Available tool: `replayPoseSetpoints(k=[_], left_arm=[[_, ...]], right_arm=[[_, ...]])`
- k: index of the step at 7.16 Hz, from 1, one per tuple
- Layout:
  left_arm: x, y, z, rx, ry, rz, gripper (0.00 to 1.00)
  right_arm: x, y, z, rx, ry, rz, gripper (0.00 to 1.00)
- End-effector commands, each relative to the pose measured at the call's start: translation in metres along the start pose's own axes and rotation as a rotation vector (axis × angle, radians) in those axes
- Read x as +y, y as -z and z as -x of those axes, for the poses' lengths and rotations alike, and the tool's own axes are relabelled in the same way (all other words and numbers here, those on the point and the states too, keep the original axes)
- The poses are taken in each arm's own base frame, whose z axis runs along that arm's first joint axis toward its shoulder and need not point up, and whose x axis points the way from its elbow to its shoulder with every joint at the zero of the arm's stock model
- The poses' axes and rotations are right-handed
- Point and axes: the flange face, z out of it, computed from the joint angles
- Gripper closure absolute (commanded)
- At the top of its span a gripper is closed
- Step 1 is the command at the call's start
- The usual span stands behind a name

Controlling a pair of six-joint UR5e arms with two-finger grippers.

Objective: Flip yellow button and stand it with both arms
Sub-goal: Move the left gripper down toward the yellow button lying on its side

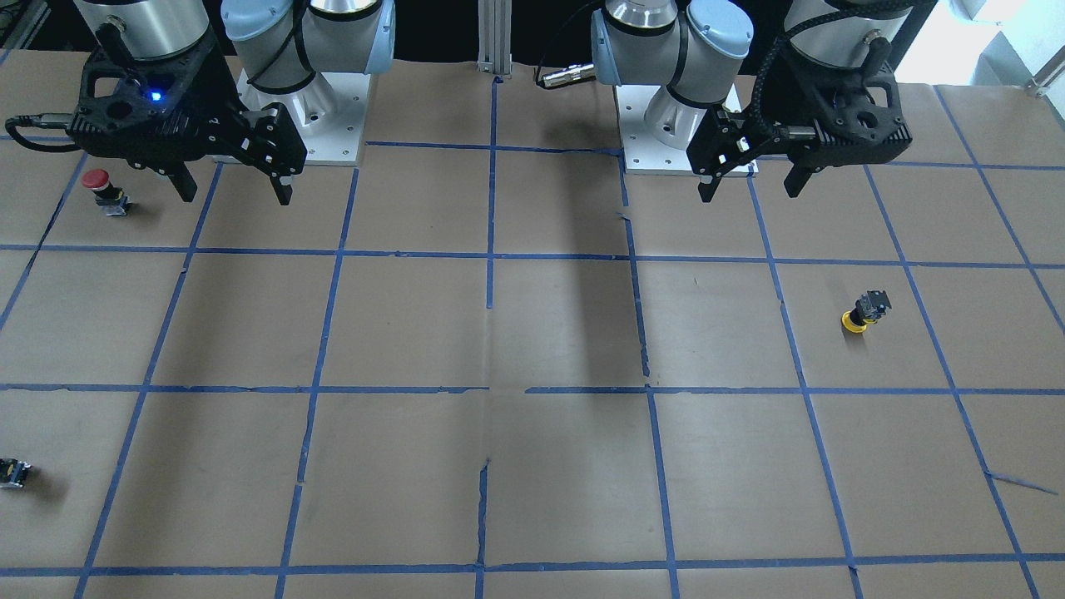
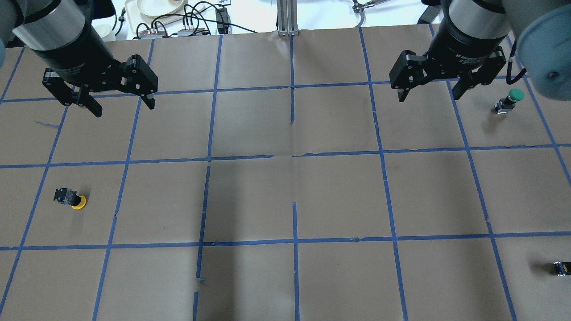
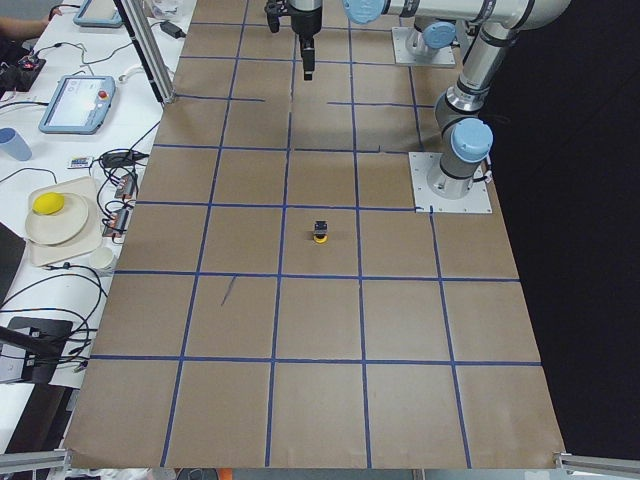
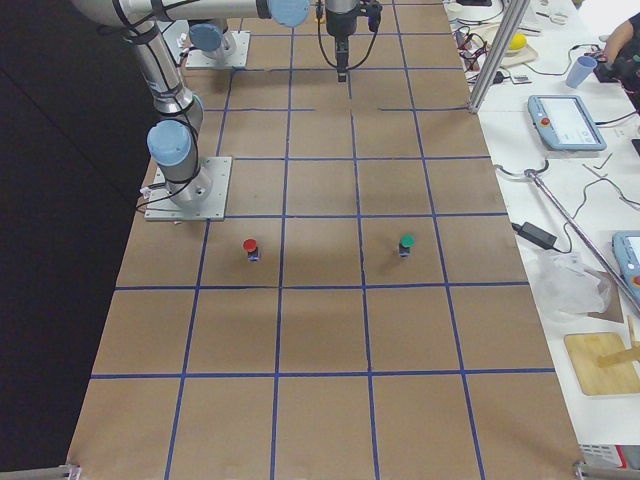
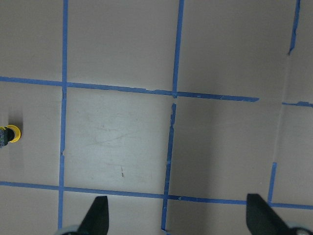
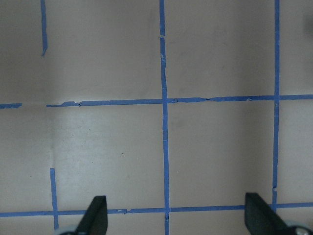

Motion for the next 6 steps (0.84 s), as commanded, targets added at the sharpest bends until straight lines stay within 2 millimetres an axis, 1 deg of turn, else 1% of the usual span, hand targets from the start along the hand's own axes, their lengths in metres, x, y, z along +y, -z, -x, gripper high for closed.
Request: replayPoseSetpoints(k=[1, 2, 3, 4, 5, 6], left_arm=[[-0.014, -0.025, 0.058, -0.004, 0.108, 0.051, 0.00], [-0.022, -0.046, 0.092, 0.010, 0.128, 0.084, 0.00], [-0.033, -0.078, 0.129, 0.027, 0.147, 0.141, 0.00], [-0.042, -0.104, 0.161, 0.040, 0.143, 0.166, 0.00], [-0.053, -0.135, 0.197, 0.051, 0.129, 0.161, 0.00], [-0.050, -0.167, 0.241, 0.069, 0.121, 0.160, 0.00]], right_arm=[[0.000, 0.000, 0.000, 0.000, 0.000, -0.001, 0.00], [0.001, 0.002, 0.000, 0.000, 0.000, -0.004, 0.00], [0.000, 0.003, 0.000, -0.005, 0.000, -0.009, 0.00], [-0.001, 0.000, 0.003, -0.031, 0.000, -0.004, 0.00], [0.000, 0.001, 0.003, -0.031, 0.000, -0.002, 0.00], [0.000, 0.001, 0.003, -0.031, 0.000, -0.004, 0.00]])
